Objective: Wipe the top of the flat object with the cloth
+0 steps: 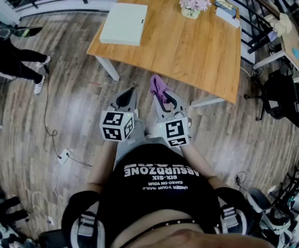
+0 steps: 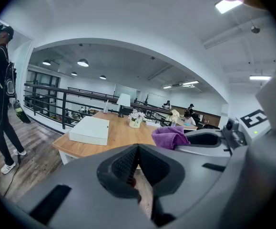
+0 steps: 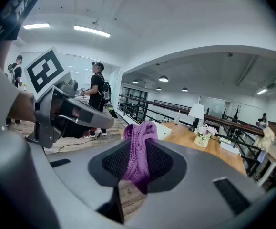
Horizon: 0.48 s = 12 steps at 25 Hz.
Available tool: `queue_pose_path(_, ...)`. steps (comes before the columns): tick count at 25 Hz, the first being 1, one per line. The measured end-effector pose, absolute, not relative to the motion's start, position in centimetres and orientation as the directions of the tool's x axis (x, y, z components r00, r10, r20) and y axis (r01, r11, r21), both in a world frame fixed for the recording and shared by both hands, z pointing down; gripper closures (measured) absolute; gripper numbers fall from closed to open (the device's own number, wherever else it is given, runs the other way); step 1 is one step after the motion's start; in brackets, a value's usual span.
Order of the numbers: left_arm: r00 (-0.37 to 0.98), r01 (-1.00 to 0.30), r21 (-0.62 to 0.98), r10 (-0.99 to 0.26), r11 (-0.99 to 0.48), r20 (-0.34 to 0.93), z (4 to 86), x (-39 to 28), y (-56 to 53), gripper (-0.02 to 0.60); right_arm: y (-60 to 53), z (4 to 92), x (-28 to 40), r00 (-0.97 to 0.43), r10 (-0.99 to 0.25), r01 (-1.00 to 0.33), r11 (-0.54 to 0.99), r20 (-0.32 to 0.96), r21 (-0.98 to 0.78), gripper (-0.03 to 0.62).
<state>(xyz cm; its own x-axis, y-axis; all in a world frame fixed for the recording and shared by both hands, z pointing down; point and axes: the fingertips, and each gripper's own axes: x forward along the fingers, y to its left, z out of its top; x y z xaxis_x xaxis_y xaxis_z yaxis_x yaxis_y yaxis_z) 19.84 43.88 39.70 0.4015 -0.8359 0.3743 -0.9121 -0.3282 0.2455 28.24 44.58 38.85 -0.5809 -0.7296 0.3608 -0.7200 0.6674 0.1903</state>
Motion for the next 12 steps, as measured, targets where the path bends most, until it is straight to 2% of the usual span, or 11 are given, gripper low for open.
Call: queue_pose_path(12,0.438,-0.894,0.285,-0.811,-0.346,0.389,39.8,11.0,32.7,0.566,33.8,38.9,20.6,-0.539,-0.741,-0.738,0.645,0.402,0.199,0.494)
